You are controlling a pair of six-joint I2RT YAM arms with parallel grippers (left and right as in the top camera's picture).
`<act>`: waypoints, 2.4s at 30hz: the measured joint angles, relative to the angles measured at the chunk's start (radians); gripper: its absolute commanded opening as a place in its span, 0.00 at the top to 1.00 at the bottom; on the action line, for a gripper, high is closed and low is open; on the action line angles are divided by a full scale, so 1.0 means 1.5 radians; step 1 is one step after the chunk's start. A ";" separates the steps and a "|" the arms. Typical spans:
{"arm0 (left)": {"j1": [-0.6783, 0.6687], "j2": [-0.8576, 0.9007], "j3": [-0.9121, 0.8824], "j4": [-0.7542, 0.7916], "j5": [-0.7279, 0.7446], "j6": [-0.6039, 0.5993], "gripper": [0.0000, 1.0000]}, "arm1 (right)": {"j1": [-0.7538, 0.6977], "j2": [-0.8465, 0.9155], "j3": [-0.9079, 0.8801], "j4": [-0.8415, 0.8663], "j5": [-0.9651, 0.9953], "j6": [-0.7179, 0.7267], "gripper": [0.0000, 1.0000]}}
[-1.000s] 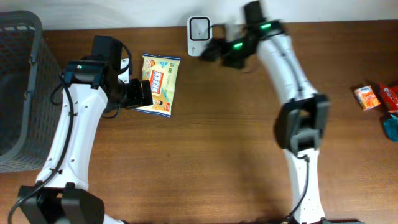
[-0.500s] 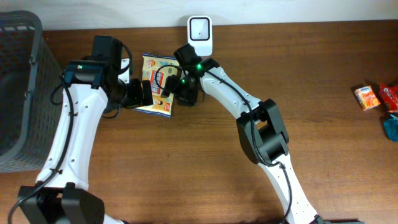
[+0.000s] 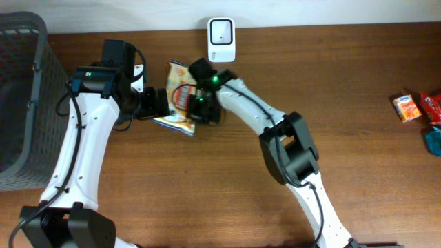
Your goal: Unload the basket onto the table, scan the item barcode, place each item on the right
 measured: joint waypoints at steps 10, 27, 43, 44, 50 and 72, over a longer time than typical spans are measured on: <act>0.000 0.000 0.000 0.000 0.000 0.000 0.01 | -0.094 -0.049 -0.022 -0.405 0.317 -0.268 0.24; 0.000 0.000 0.000 0.000 0.000 0.000 0.01 | -0.064 -0.081 -0.087 -0.342 0.250 -0.194 0.38; 0.000 0.000 0.000 0.000 0.000 0.000 0.01 | -0.175 -0.066 0.000 -0.127 0.232 -0.194 0.96; 0.000 0.000 0.000 0.000 0.000 0.000 0.01 | -0.161 -0.063 -0.016 -0.110 0.218 -0.194 0.96; 0.000 0.000 0.000 0.000 0.000 0.000 0.01 | -0.089 -0.052 0.063 -0.172 0.203 -0.194 0.96; 0.000 0.000 0.000 0.030 0.000 0.000 0.01 | -0.325 -0.082 0.349 -0.483 0.269 -0.222 0.01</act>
